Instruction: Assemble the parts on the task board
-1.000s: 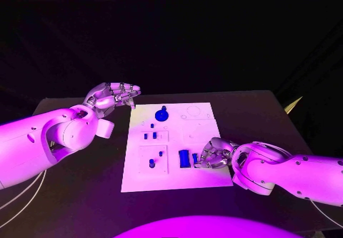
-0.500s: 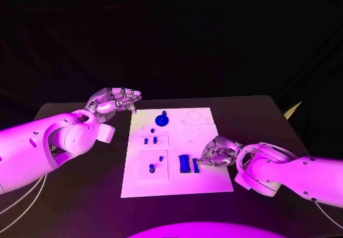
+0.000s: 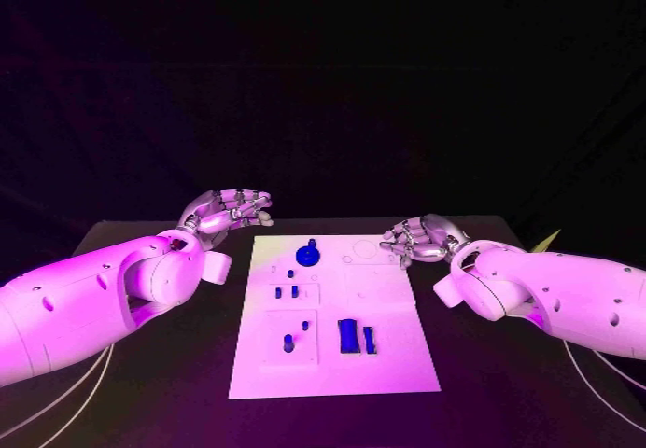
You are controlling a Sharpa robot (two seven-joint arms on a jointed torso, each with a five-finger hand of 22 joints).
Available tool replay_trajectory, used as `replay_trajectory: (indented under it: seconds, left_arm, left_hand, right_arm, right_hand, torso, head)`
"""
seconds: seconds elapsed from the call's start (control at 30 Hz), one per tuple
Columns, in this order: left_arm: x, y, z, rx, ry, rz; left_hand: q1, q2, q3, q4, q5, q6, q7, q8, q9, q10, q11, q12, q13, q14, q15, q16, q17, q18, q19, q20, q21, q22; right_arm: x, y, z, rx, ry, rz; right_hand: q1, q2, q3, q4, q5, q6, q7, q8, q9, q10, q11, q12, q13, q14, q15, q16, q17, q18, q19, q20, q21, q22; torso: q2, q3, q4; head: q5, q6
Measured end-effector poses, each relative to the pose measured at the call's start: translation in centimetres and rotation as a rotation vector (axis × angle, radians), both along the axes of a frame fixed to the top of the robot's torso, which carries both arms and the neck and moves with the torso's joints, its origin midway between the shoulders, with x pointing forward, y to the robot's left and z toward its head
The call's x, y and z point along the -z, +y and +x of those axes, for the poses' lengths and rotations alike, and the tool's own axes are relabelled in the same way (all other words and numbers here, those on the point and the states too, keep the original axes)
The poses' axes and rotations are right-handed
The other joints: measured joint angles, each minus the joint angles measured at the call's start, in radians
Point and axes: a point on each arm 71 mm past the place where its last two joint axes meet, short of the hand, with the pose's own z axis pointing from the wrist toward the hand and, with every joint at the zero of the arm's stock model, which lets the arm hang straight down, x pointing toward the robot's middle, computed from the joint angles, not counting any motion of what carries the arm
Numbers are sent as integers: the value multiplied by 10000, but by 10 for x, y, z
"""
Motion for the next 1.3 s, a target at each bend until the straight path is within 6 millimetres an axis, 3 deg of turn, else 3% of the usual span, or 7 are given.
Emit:
replay_trajectory:
  seconds: [0.13,0.37,0.53,0.7,0.83,1.0,1.3]
  left_arm:
    - [9,4,10,-583,-55,-71]
    - [21,3,24,-1250,-106,-185]
    - [21,5,20,-1247,-49,-175]
    - [25,-6,10,-1149,94,-243]
    - [26,-16,-4,-1213,179,-270]
    - [30,-30,-30,-1584,315,-166]
    - [28,-38,-53,-2524,251,233]
  left_hand:
    - [288,-22,39,251,0,50,-49,-114,-107,793,73,-1245,-254,-8,148,-2400,-703,0,-349,333,-1972,-1588]
    - [380,112,-204,232,-5,-434,-158,-690,-597,749,-20,-3137,-289,-430,240,-4741,-1367,-252,-456,223,-3344,-3077]
    - [-2259,1124,-2609,-719,-460,-4657,-1148,-1980,-1812,-3860,-981,-4152,-617,-4260,-654,-6273,-2270,-1111,-4054,-1294,-3808,-4763]
    - [-4419,1580,-3735,-1170,-650,-6650,-1617,-2582,-2383,-6040,-1443,-4602,-770,-6057,-1078,-6968,-2689,-1409,-5750,-2008,-3988,-5544]
    - [-8450,1766,-4178,-1342,-729,-7430,-1801,-2817,-2608,-6887,-1621,-4772,-828,-6754,-1245,-7240,-2852,-1570,-6408,-2291,-4065,-5849]
    - [-11698,1875,-4431,-1461,-773,-7885,-1940,-2929,-2739,-7391,-1739,-4853,-859,-7172,-1358,-7390,-2953,-1571,-6809,-2457,-4105,-6035]
    - [-13468,1933,-4531,-1506,-774,-8100,-1978,-2979,-2804,-7635,-1808,-4902,-877,-7348,-1413,-7456,-3000,-1570,-6968,-2542,-4111,-6134]
  right_arm:
    - [0,-5,25,426,-384,779]
    - [-2,-7,47,683,-913,1639]
    - [-2,-3,44,672,-868,1767]
    - [0,16,32,595,-756,2362]
    - [-3,40,15,643,-725,3244]
    - [-9,67,-9,1021,-708,4375]
    - [-13,75,-23,1981,-824,4972]
  right_hand:
    - [209,-114,740,-57,-23,36,89,29,-521,198,70,-1596,-2806,-588,242,-1603,-1046,-1,-174,261,-1422,-1718]
    - [163,-75,1101,-412,-77,194,57,-771,-1674,907,204,-3279,-6354,-863,487,-4694,-2849,-5,-413,531,-2412,-4711]
    - [-2332,951,-1676,-1283,-587,-4153,-988,-2094,-3884,-3850,-542,-4478,-7977,-5998,-25,-7080,-4800,-878,-5228,-546,-2764,-7820]
    - [-5733,1423,-2953,-1675,-797,-6171,-1464,-2693,-4897,-6768,-898,-5008,-8664,-8403,-267,-8130,-5685,-1248,-8142,-1053,-2907,-9207]
    - [-9245,1619,-3451,-1832,-854,-6957,-1658,-2930,-5294,-7914,-1035,-5218,-8933,-9339,-371,-8537,-6031,-1406,-9286,-1255,-2954,-9750]
    - [-11411,1732,-3742,-1934,-899,-7413,-1775,-3045,-5529,-8579,-1125,-5303,-9091,-9896,-424,-8752,-6234,-1562,-9958,-1372,-2954,-10072]
    - [-12851,1801,-3926,-1977,-937,-7717,-1851,-3125,-5674,-9015,-1175,-5393,-9187,-10227,-451,-8919,-6359,-1562,-10394,-1453,-2992,-10272]
  torso:
    - [-162,-4,-12]
    - [-339,51,-48]
    - [-340,67,-59]
    - [-407,197,-149]
    - [-461,295,-211]
    - [-487,343,-248]
    - [-498,364,-262]
  head:
    - [91,232]
    - [199,678]
    - [237,690]
    - [441,944]
    - [570,1103]
    - [607,1151]
    - [610,1160]
